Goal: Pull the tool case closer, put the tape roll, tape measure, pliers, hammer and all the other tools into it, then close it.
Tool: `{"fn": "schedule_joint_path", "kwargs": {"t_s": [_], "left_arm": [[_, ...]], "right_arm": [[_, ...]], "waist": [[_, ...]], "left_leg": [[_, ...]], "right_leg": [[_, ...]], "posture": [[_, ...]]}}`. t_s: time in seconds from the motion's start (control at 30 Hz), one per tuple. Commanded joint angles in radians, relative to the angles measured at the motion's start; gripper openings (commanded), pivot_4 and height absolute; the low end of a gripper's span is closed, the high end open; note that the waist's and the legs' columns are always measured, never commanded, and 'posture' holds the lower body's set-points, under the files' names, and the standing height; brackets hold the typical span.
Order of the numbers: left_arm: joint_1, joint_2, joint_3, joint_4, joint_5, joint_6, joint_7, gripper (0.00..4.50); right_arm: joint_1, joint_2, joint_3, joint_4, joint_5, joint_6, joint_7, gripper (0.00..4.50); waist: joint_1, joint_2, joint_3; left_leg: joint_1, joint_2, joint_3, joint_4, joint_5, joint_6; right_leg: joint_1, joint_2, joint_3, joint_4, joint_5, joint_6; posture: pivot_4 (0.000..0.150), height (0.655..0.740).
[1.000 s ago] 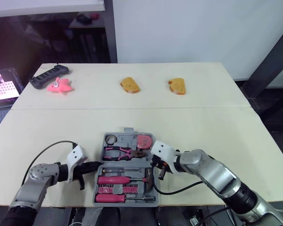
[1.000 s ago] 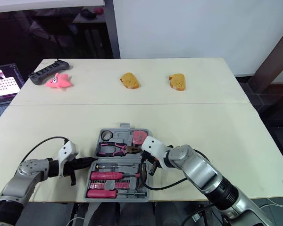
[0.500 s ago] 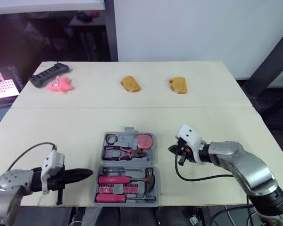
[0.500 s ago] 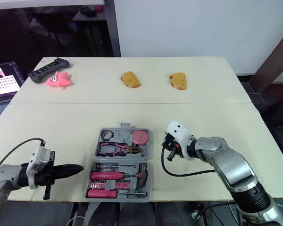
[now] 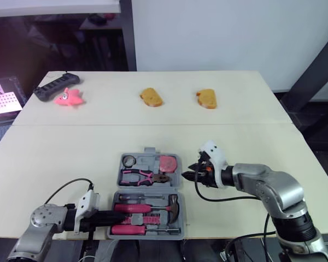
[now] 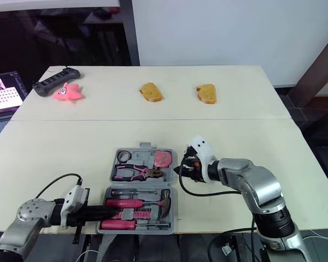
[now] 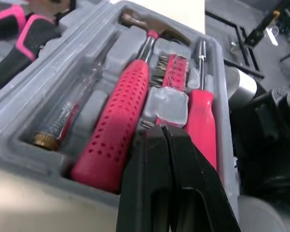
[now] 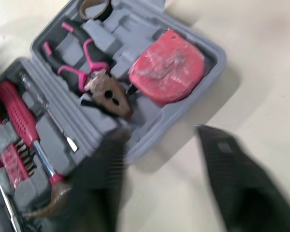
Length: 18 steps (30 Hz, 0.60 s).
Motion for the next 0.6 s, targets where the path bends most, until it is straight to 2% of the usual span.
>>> {"fn": "schedule_joint_path", "kwargs": {"t_s": [0.03,0.27,0.4,0.6], "left_arm": [[-0.001,0.004,-0.03,0.059,0.06,-0.035,0.021,0.0],[-0.004,0.017,-0.054,0.083,0.081,-0.055,0.039,0.0],[-0.006,0.024,-0.061,0.095,0.095,-0.066,0.044,0.0],[-0.013,0.029,-0.067,0.091,0.094,-0.065,0.046,0.0]], "right_arm": [[-0.044,0.035,-0.071,0.02,0.057,0.077,-0.021,4.41],[-0.104,0.118,-0.126,0.152,0.075,0.18,-0.082,4.47],[-0.138,0.163,-0.124,0.298,0.047,0.155,-0.117,4.47],[-0.173,0.212,-0.113,0.416,0.054,0.107,-0.12,4.47]], "waist": [[0.0,0.001,-0.001],[-0.002,0.004,-0.001],[-0.002,0.007,-0.002],[-0.004,0.009,-0.002]], "left_leg": [[0.0,0.0,0.0,0.0,0.0,0.0],[0.001,0.0,0.0,0.0,0.0,0.0],[0.001,0.0,0.0,0.0,0.0,0.0],[0.002,0.0,0.0,0.0,0.0,0.0]], "right_leg": [[0.0,0.0,0.0,0.0,0.0,0.0],[0.001,0.0,0.0,0.0,0.0,0.0],[0.001,0.0,0.0,0.001,0.0,0.0],[0.001,0.0,0.0,0.001,0.001,0.003]], "posture": [[0.15,0.74],[0.15,0.74],[0.15,0.74],[0.15,0.74]]}}
